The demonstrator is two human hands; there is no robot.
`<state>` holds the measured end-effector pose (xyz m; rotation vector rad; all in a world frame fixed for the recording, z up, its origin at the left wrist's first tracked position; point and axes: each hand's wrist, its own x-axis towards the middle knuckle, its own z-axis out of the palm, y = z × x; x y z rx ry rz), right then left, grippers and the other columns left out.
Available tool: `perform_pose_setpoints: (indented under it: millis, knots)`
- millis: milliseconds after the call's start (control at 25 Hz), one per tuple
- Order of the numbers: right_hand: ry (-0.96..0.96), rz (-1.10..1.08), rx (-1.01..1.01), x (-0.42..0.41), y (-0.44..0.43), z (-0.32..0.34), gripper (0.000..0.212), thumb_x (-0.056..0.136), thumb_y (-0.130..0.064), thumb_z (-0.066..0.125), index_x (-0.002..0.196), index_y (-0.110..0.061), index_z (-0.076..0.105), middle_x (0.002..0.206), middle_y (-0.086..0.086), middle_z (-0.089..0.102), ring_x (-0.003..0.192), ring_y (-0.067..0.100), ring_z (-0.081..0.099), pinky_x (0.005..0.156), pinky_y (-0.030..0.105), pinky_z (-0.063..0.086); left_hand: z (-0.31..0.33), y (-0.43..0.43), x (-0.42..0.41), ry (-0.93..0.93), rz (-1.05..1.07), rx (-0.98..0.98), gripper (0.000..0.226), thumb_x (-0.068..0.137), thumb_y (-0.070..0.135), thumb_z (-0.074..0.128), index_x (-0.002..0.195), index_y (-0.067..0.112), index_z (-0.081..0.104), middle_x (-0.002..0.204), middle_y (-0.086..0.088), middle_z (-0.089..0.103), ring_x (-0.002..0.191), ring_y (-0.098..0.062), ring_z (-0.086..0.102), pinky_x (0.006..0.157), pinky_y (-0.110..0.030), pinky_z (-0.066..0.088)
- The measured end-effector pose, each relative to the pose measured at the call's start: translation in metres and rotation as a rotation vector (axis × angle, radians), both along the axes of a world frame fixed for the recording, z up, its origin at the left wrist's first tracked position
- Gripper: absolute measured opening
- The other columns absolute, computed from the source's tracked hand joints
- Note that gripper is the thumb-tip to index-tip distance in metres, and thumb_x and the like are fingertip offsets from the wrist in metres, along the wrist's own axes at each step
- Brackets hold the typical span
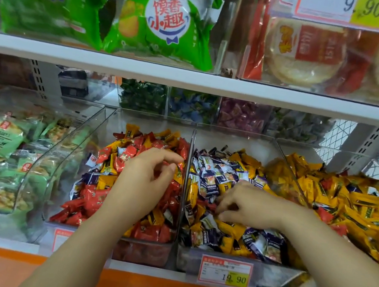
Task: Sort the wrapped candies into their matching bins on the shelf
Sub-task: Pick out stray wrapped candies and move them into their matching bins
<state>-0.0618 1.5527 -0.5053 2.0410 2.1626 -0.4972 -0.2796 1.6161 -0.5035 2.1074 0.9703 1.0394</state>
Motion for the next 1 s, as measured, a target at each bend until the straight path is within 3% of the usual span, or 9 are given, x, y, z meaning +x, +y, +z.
perform_pose_setpoints:
  millis: [240,440,600,760,1000]
  knots:
    - [-0.011,-0.068,-0.134,0.019,-0.027,0.018,0.023,0.089,-0.030,0.060,0.108,-0.021,0.070,0.112,-0.011,0.066,0.097,0.004,0.059,0.084,0.022,0.044,0.000,-0.003,0.008,0.059,-0.058,0.043,0.029,0.092,0.016,0.055,0.092,0.045,0.057,0.094,0.021,0.059,0.087,0.004,0.054,0.072,-0.005,0.042]
    - [0.158,-0.066,0.165,0.000,-0.009,0.015,0.023,0.088,-0.027,0.062,0.110,-0.022,0.068,0.108,-0.010,0.068,0.092,0.002,0.059,0.085,0.022,0.047,-0.001,-0.003,0.011,0.067,-0.054,0.061,0.029,0.092,0.017,0.055,0.092,0.046,0.057,0.095,0.024,0.058,0.087,0.003,0.055,0.073,-0.005,0.041]
    - [0.213,0.078,0.063,-0.028,0.006,0.000,0.033,0.088,-0.032,0.060,0.120,-0.022,0.061,0.084,-0.010,0.061,0.076,0.008,0.056,0.067,0.023,0.043,-0.002,-0.002,0.010,0.051,-0.063,0.072,0.025,0.091,0.015,0.055,0.095,0.039,0.061,0.096,0.022,0.059,0.088,0.003,0.055,0.072,-0.005,0.041]
    - [0.139,0.097,-0.029,-0.020,-0.005,0.011,0.022,0.086,-0.029,0.064,0.107,-0.024,0.070,0.106,-0.007,0.067,0.093,0.008,0.061,0.084,0.028,0.048,-0.001,-0.002,0.009,0.047,-0.066,0.062,0.024,0.091,0.016,0.055,0.094,0.039,0.061,0.096,0.022,0.058,0.089,0.004,0.053,0.073,-0.005,0.042]
    - [0.076,0.021,-0.123,-0.005,-0.037,0.024,0.022,0.088,-0.024,0.063,0.109,-0.024,0.070,0.113,-0.013,0.066,0.100,0.002,0.059,0.088,0.023,0.046,-0.001,-0.006,0.009,0.048,-0.083,0.046,0.022,0.092,0.016,0.054,0.097,0.036,0.062,0.094,0.013,0.061,0.076,-0.006,0.054,0.067,-0.020,0.046]
